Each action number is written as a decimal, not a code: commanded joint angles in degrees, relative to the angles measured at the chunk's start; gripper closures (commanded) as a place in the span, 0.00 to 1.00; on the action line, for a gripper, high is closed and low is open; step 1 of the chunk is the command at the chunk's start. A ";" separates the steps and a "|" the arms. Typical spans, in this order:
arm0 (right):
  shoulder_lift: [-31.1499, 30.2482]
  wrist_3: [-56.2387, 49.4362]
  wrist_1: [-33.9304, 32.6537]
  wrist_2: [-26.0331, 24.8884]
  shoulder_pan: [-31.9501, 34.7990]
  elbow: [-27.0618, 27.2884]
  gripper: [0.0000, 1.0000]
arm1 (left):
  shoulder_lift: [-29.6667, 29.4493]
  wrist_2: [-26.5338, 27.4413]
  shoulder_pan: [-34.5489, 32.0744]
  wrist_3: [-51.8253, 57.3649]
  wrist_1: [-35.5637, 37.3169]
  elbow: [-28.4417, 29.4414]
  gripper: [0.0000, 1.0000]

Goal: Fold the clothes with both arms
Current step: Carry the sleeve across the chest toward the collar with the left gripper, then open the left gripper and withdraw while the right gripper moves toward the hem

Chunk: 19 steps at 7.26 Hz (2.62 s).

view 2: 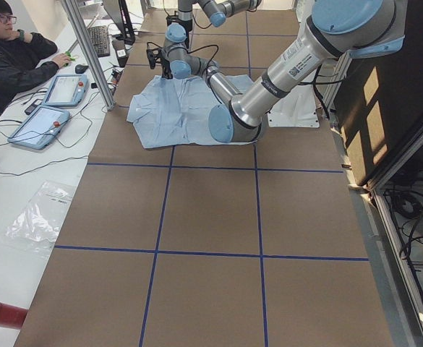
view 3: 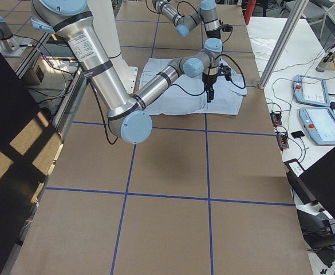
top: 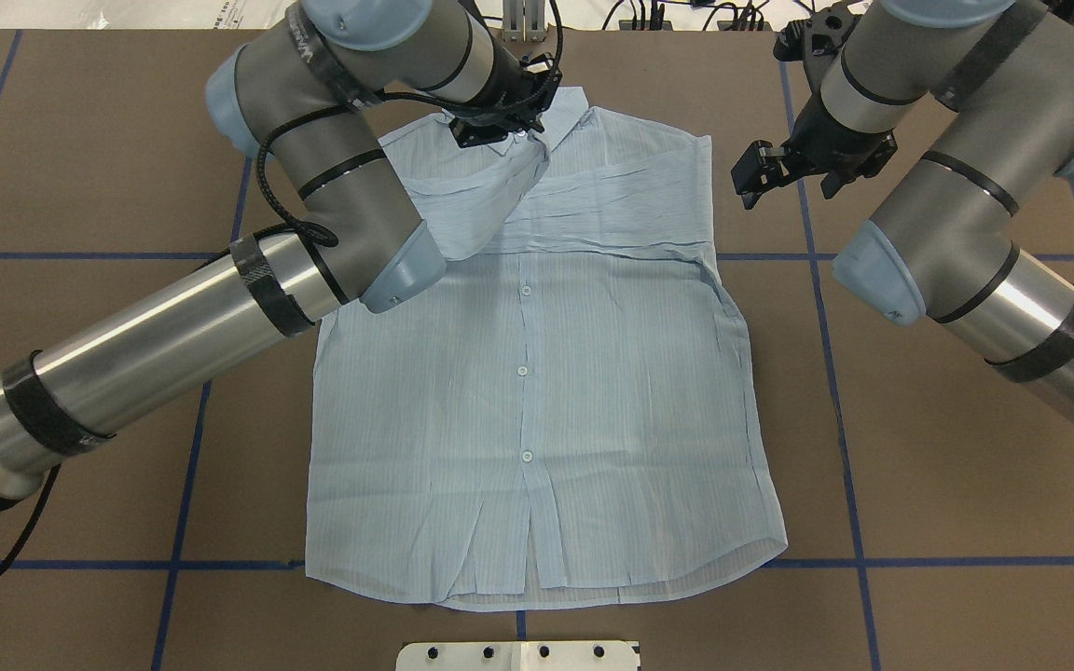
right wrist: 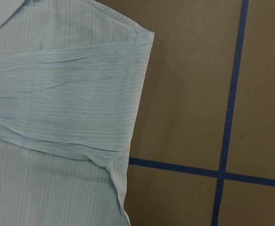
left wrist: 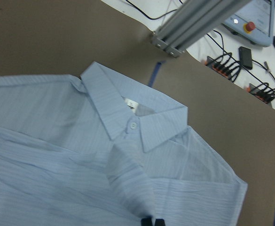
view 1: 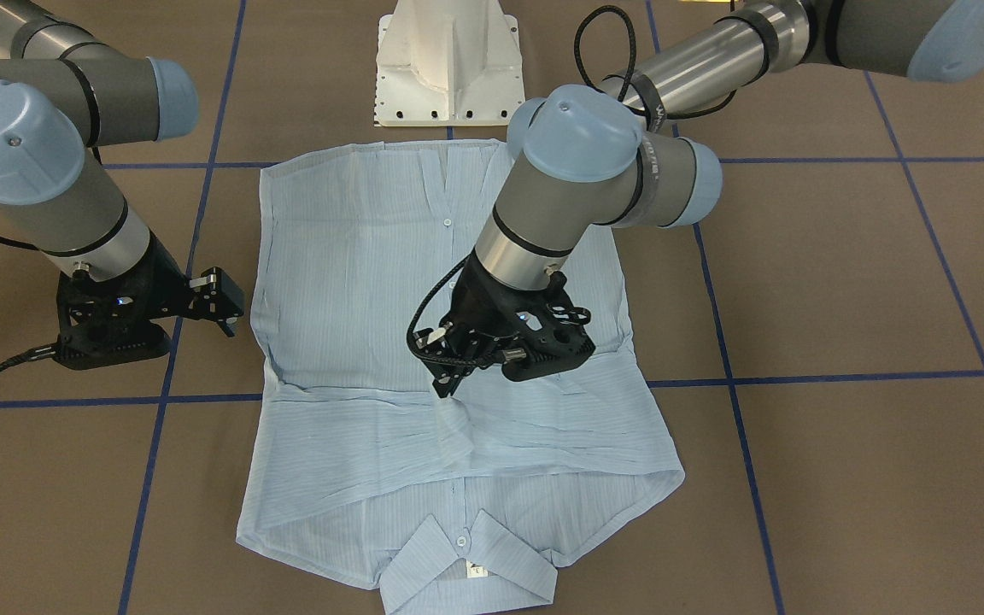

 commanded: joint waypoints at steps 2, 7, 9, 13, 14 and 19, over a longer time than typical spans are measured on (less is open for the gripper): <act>-0.33 0.10 0.00 -0.19 -0.04 -0.09 0.00 | -0.35 0.44 3.47 -0.48 -3.05 2.15 1.00; -0.33 0.11 0.00 -0.19 -0.04 -0.18 0.00 | -5.78 9.20 11.62 -4.96 -12.88 10.78 0.01; -3.04 -1.03 0.09 -0.01 1.27 0.69 0.00 | -3.27 9.93 11.92 -4.61 -17.64 7.54 0.00; -9.03 -2.27 -0.08 0.25 1.72 6.49 0.00 | 2.88 9.23 10.78 -0.91 -16.69 2.63 0.00; -10.25 -2.01 0.00 1.56 1.63 6.94 0.00 | 9.34 5.75 9.29 0.56 -14.51 -4.36 0.00; -17.69 19.49 12.34 -7.71 -14.68 14.66 0.00 | 32.74 3.87 6.38 17.35 9.66 -37.69 0.00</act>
